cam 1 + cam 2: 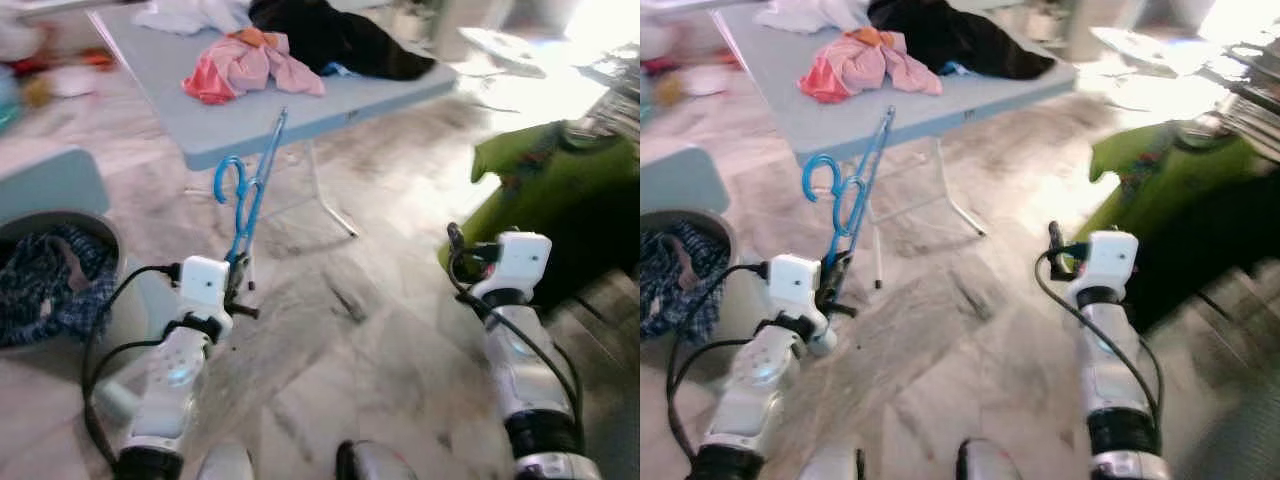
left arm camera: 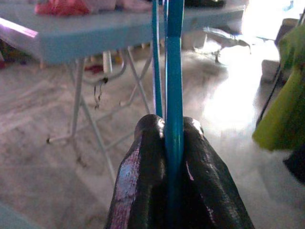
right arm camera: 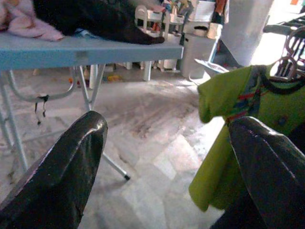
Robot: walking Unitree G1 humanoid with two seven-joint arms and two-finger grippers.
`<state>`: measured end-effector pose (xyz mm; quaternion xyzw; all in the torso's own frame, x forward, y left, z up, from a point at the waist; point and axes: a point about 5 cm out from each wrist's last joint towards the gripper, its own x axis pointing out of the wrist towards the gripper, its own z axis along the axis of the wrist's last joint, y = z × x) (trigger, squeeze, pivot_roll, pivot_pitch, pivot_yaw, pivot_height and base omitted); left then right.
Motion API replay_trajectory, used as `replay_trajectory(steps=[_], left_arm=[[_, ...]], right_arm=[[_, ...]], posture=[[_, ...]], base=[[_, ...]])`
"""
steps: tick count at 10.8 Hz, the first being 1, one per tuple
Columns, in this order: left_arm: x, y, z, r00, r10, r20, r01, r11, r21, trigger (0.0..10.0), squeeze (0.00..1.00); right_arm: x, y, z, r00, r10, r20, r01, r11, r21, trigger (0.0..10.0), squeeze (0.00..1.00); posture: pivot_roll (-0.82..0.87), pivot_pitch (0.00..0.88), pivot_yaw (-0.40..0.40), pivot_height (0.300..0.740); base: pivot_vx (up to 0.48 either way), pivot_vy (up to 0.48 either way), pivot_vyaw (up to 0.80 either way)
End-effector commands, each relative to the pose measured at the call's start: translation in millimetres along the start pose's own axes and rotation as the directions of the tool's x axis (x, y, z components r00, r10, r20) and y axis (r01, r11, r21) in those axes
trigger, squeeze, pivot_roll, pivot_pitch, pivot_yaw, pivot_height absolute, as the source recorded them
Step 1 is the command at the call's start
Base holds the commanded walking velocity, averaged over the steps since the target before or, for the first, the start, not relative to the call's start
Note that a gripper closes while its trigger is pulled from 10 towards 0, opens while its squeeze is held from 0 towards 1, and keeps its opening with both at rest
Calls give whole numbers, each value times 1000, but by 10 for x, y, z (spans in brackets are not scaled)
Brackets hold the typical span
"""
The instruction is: Hang hanger
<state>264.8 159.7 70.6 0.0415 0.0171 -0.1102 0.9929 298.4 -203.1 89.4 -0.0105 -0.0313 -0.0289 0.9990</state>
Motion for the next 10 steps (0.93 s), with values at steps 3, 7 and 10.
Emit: replay_trajectory(steps=[3,7,10], left_arm=[[39,-45,37,999,-38,8,38,999,5,10000,0],[39,-45,28,992,-127,-2,127,991,31,10000,0],[27,-117,0,984,-175,-20,175,983,57,10000,0]], right_arm=[[31,-57,42,1000,-8,6,8,1000,-11,10000,0],[34,-32,38,1000,-9,4,9,1000,-15,10000,0],[28,-13,26,1000,-8,1,8,1000,-12,10000,0]], posture=[[43,112,-68,740],[40,117,-65,740],[39,118,-64,740]], base=[[0,440,-800],[300,204,-800],[480,0,-800]])
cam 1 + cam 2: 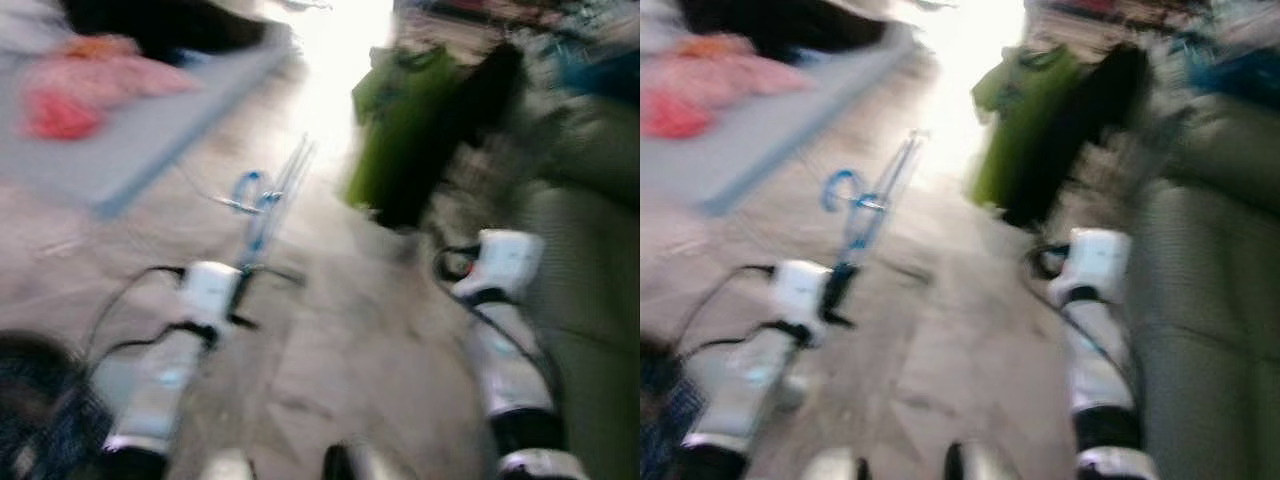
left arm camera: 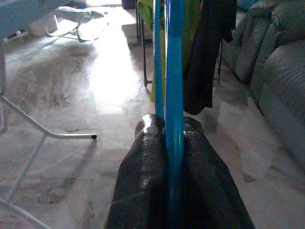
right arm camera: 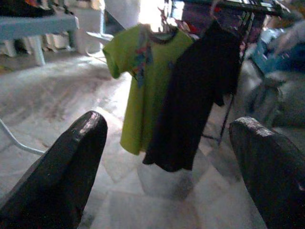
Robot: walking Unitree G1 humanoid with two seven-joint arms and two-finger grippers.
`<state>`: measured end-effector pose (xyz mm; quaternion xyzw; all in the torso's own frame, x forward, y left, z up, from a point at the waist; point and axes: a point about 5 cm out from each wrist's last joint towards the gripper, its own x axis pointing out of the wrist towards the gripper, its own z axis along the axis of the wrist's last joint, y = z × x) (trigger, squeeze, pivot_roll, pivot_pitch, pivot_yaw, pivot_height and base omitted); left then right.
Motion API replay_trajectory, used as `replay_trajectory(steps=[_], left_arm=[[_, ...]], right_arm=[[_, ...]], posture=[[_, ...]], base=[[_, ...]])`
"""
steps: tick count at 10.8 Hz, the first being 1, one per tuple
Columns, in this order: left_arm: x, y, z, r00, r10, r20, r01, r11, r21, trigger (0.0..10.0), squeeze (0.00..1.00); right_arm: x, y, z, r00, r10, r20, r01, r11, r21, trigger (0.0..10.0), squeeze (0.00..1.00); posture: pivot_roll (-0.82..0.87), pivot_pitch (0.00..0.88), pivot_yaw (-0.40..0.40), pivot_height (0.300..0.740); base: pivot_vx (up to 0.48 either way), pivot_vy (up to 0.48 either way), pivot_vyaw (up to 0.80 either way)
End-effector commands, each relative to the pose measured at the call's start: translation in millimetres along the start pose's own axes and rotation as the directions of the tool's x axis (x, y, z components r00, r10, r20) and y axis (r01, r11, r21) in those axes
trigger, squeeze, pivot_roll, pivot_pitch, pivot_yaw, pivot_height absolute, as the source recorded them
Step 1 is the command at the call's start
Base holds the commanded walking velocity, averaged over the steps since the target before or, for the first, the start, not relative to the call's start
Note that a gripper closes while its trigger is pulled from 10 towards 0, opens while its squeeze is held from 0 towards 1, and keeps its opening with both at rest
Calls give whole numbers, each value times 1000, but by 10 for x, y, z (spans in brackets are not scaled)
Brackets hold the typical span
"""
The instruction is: Hang hanger
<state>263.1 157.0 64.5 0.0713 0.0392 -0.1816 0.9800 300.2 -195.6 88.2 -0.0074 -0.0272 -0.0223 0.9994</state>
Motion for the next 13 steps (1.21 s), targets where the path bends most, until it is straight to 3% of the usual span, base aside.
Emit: replay_trajectory(steps=[1,6,7,9,13], left_arm=[[43,-89,63,999,-37,30,37,999,9,10000,0],[25,-120,21,997,-72,-8,73,996,59,10000,0],[34,-118,9,998,-65,-26,66,997,40,10000,0],[36,-117,-8,997,-72,-39,74,997,39,10000,0],[58,-64,-8,996,-67,-51,70,996,60,10000,0]], right_arm=[[15,-82,35,1000,-19,8,19,1000,-17,10000,0],[26,-9,20,1000,-2,1,2,1000,-9,10000,0],[30,-8,20,1000,-1,1,1,1000,-10,10000,0],[34,-2,11,1000,-1,-4,1,1000,-6,10000,0],[61,23,21,1000,8,1,-8,1000,-1,10000,0]], posture=[[39,118,-64,740],[52,128,-65,740],[52,128,-65,740],[53,126,-65,740],[54,118,-67,740]], base=[[480,0,-712],[480,0,-800],[386,281,-800],[0,439,-647],[0,453,0]])
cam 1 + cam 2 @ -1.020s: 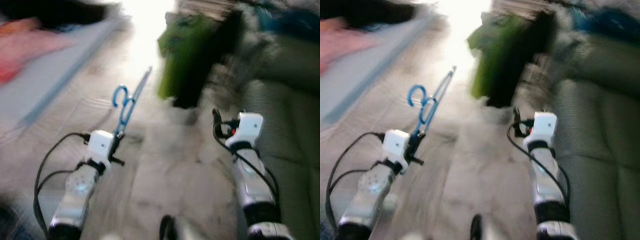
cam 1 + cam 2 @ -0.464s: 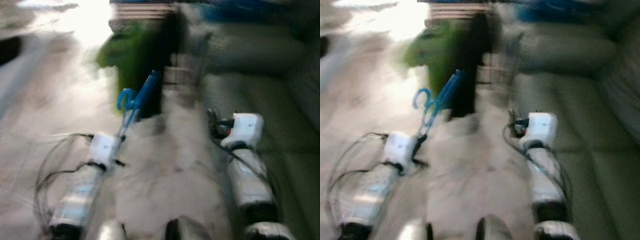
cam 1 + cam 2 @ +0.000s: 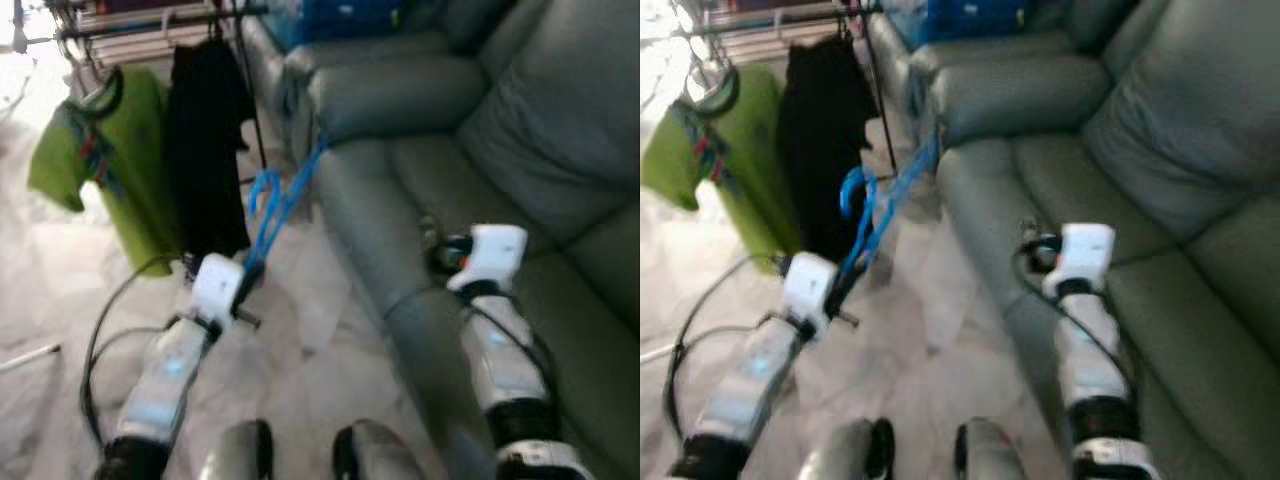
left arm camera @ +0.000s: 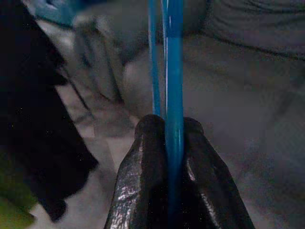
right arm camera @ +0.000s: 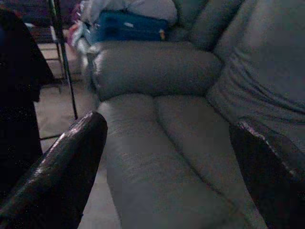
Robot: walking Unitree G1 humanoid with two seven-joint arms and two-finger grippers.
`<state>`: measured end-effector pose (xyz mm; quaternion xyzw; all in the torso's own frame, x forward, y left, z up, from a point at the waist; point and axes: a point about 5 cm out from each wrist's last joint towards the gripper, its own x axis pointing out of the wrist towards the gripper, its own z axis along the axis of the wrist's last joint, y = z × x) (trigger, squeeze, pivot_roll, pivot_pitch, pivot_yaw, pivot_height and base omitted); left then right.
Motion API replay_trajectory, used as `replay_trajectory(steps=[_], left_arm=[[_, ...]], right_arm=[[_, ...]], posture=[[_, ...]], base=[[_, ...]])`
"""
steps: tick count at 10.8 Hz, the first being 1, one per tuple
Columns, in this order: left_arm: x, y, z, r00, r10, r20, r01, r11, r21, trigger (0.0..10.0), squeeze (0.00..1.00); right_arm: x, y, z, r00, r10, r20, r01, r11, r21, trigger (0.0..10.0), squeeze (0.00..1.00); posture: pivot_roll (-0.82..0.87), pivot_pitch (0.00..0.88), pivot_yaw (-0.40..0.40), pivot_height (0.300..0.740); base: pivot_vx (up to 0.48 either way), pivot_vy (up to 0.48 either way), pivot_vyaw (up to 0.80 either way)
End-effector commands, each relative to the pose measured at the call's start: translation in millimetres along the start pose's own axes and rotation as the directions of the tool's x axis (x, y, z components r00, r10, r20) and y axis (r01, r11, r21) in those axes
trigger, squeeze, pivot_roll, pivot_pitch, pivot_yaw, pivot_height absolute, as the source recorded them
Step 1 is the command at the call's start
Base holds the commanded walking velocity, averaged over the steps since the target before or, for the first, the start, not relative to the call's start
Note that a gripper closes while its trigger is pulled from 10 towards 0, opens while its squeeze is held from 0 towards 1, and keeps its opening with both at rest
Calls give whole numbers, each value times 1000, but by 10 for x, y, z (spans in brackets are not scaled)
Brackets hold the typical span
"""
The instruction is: Hang hanger
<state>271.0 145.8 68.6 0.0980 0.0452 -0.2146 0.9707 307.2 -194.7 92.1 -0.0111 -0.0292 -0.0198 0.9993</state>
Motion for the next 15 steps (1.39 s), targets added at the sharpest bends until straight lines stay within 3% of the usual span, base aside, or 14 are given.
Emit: replay_trajectory(steps=[1,5,6,8,9,10,11,12,13,14,15], left_arm=[[-54,6,-77,999,-1,-34,2,1000,7,10000,0],[-58,0,-59,1000,-21,-18,22,999,50,10000,0],[-62,1,-13,999,-36,22,34,997,67,10000,0],[-83,6,-99,990,-131,-52,138,979,150,10000,0],[-98,6,-156,977,-187,-103,206,953,220,10000,0],[-94,18,-206,952,-260,-161,299,899,319,10000,0],[-74,49,-254,927,-294,-233,362,864,349,10000,0],[-42,76,-282,877,-365,-312,468,794,387,10000,0],[-31,65,-292,844,-410,-346,527,755,390,10000,0],[-14,36,-286,800,-473,-370,594,712,375,10000,0],[-14,-11,-294,758,-524,-388,648,669,364,10000,0]], right_arm=[[-11,17,-13,1000,7,-1,-7,1000,10,10000,0],[-24,78,-32,1000,25,-4,-25,1000,11,10000,0],[-23,76,-36,1000,26,-7,-26,1000,9,10000,0],[-9,80,-39,999,33,-12,-33,999,-3,10000,0],[-1,82,-40,999,46,-17,-46,999,-21,10000,0],[11,78,-66,997,72,-42,-73,997,-30,10000,0],[27,103,-85,988,139,-69,-143,988,-56,10000,0],[57,142,-64,946,310,-98,-320,941,-113,10000,0],[61,140,-40,899,420,-126,-434,893,-118,10000,0],[11,126,20,758,625,-188,-652,735,-186,10000,0],[-24,69,84,627,738,-249,-779,589,-216,10000,0]], posture=[[54,117,-66,740],[57,119,-63,740],[58,121,-63,740],[60,122,-70,740],[63,124,-71,740],[65,123,-71,740],[64,127,-71,740],[59,131,-67,740],[54,133,-63,740],[44,137,-57,740],[39,138,-54,740]], base=[[0,480,0],[0,480,0],[0,0,0],[0,0,0],[0,0,0],[0,0,0],[0,0,0],[0,0,0],[0,0,0],[0,0,0],[0,0,0]])
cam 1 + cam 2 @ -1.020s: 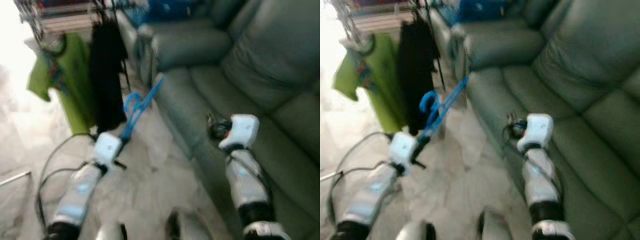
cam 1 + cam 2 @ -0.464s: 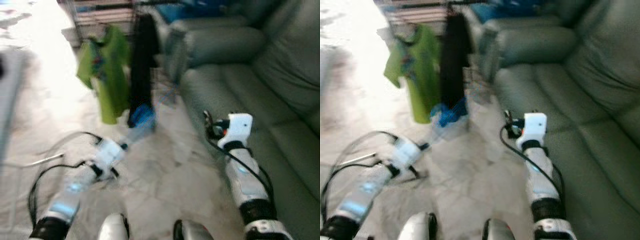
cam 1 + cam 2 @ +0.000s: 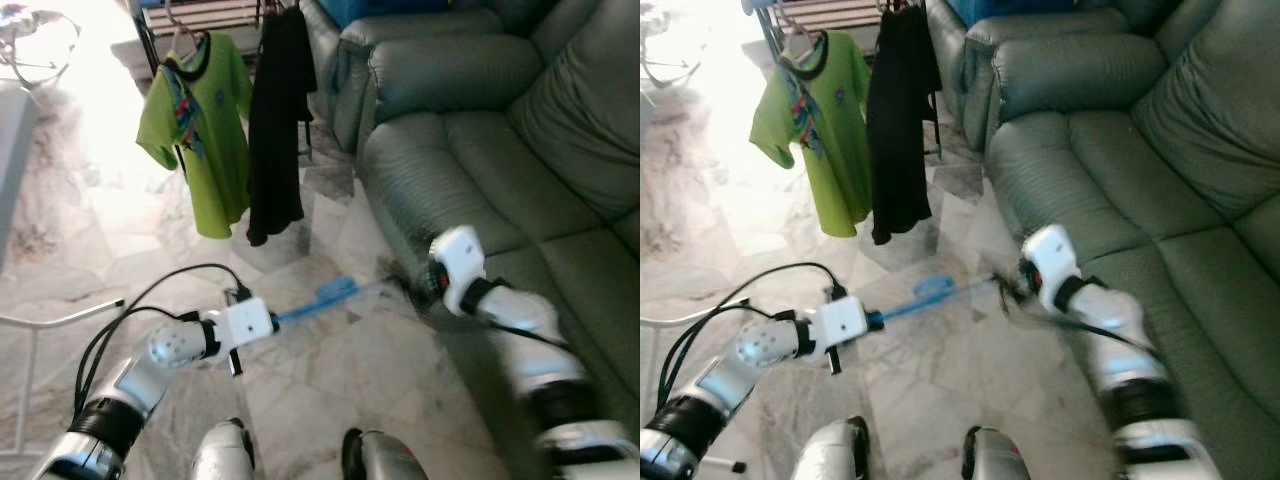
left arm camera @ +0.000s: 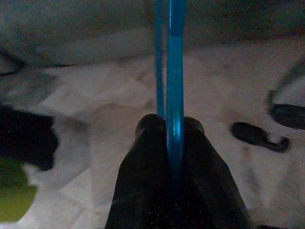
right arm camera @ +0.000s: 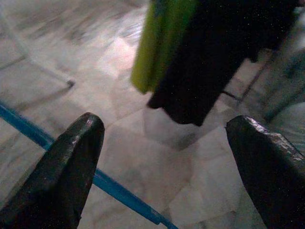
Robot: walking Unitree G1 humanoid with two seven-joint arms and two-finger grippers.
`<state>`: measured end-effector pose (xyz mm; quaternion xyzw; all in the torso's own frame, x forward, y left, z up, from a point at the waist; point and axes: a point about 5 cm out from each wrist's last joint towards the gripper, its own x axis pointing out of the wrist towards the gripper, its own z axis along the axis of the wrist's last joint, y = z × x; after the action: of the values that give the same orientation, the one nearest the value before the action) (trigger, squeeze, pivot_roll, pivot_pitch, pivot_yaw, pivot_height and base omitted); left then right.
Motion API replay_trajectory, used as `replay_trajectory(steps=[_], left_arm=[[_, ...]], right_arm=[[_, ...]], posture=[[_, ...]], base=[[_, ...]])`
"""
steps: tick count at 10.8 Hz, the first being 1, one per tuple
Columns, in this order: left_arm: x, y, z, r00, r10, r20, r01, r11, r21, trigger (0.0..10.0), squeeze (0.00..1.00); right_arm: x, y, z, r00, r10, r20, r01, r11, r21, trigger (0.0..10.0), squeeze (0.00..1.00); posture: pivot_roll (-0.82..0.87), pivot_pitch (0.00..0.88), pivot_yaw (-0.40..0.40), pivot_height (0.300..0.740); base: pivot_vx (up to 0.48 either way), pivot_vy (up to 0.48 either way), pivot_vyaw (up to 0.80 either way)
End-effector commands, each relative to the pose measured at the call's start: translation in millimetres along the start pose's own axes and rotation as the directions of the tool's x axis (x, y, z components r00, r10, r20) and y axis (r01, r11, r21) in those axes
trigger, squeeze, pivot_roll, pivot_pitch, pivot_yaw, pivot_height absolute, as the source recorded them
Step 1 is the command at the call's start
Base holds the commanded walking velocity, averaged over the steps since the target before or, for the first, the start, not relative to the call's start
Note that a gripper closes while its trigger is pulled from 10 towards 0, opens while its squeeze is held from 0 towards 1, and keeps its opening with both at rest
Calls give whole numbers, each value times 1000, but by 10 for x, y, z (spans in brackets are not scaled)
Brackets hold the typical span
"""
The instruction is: Hang hanger
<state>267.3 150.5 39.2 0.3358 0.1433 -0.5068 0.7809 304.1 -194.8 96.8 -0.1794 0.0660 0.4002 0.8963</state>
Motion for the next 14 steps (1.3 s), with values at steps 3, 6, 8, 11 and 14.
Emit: replay_trajectory(steps=[3,6,8,11,14], left_arm=[[13,-86,89,988,-137,73,137,991,9,10000,0],[76,-169,191,967,-216,132,215,976,25,10000,0],[105,-173,248,959,-236,155,234,972,31,10000,0],[114,-179,270,953,-252,166,250,968,34,10000,0],[120,-169,280,952,-256,166,253,967,39,10000,0]], right_arm=[[-41,0,104,925,363,-109,-373,924,-81,10000,0],[-11,149,53,735,630,-250,-662,747,-63,10000,0],[37,198,-35,675,653,-342,-717,690,-98,4980,0],[58,227,-166,628,630,-456,-754,639,-155,0,0],[9,222,-280,584,615,-530,-777,612,-147,0,0]], posture=[[32,140,-67,740],[35,141,-78,740],[38,140,-80,740],[35,137,-78,740],[39,136,-80,740]], base=[[0,0,0],[0,0,0],[0,0,0],[0,0,0],[0,0,0]])
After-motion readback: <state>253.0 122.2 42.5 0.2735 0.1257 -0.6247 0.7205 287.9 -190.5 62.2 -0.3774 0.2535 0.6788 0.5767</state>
